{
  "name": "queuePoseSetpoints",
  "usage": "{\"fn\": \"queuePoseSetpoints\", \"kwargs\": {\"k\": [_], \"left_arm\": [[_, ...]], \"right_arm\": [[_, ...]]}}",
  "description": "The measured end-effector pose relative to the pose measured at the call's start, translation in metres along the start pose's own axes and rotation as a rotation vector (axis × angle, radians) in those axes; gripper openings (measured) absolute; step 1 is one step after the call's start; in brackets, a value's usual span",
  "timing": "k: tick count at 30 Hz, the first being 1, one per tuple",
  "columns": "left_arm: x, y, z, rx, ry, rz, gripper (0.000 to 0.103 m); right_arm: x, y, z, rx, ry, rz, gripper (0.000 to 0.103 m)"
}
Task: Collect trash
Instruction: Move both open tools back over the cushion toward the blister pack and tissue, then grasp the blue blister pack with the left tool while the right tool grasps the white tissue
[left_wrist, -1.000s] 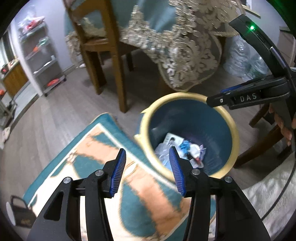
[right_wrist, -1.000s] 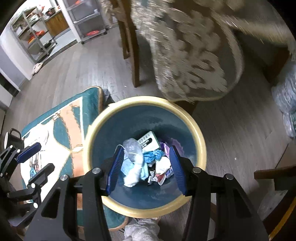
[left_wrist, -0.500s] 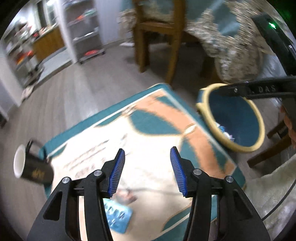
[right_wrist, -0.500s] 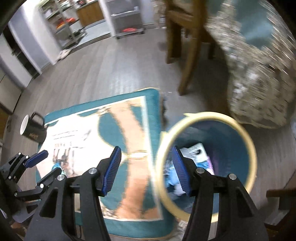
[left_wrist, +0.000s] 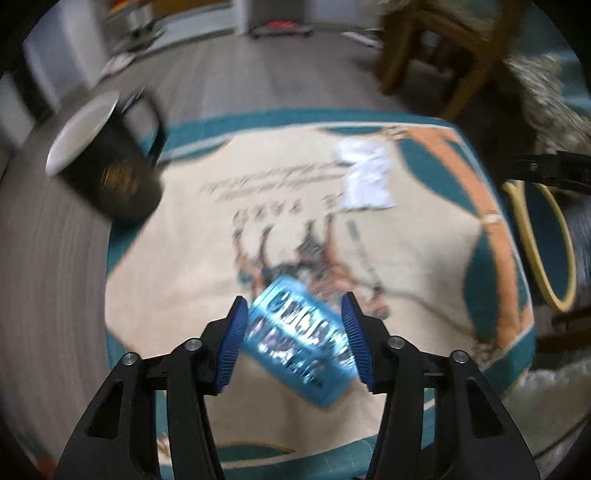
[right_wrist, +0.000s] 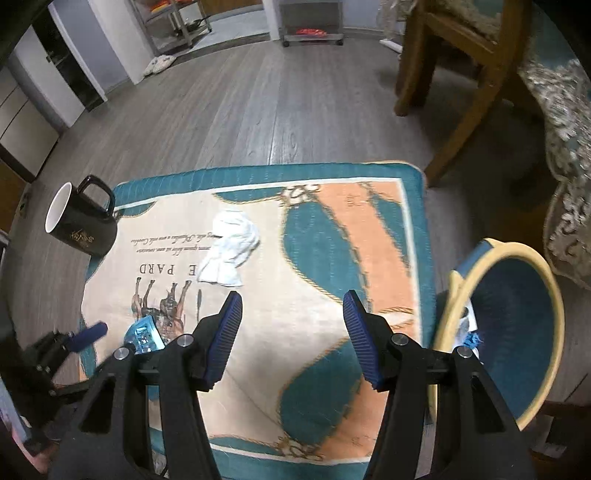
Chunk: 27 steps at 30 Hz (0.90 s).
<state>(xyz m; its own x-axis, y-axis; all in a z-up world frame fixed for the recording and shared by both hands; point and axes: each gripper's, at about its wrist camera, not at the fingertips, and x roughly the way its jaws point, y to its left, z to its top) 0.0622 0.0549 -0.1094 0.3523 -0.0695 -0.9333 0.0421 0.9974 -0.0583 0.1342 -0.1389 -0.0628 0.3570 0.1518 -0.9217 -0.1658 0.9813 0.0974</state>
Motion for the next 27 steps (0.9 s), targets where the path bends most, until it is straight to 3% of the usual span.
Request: {"fn": "queuePoseSetpoints", "kwargs": {"k": [5, 12, 15, 20, 27], "left_arm": [[0.009, 0.019, -0.012, -0.246, -0.004, 0.020, 0.069], [0.016, 0.014, -0.017, -0.382, -0.032, 0.102, 0.085], [0.024, 0.013, -0.026, -0.459, -0.016, 0.158, 0.086], [0.034, 0.002, -0.026, -0.427, 0.009, 0.145, 0.088], [0.044, -0.011, -0.025, -0.344, 0.035, 0.203, 0.091]], "right_arm": [[0.012, 0.007, 0.005, -0.005, 0.016, 0.006, 0.056], [0.021, 0.001, 0.006, -0.025, 0.035, -0.022, 0.056], [0.026, 0.000, 0.008, -0.035, 0.044, -0.026, 0.056], [0.034, 0.005, 0.012, -0.074, 0.041, -0.015, 0.056], [0.062, 0.015, 0.026, -0.062, 0.039, 0.058, 0.056]]}}
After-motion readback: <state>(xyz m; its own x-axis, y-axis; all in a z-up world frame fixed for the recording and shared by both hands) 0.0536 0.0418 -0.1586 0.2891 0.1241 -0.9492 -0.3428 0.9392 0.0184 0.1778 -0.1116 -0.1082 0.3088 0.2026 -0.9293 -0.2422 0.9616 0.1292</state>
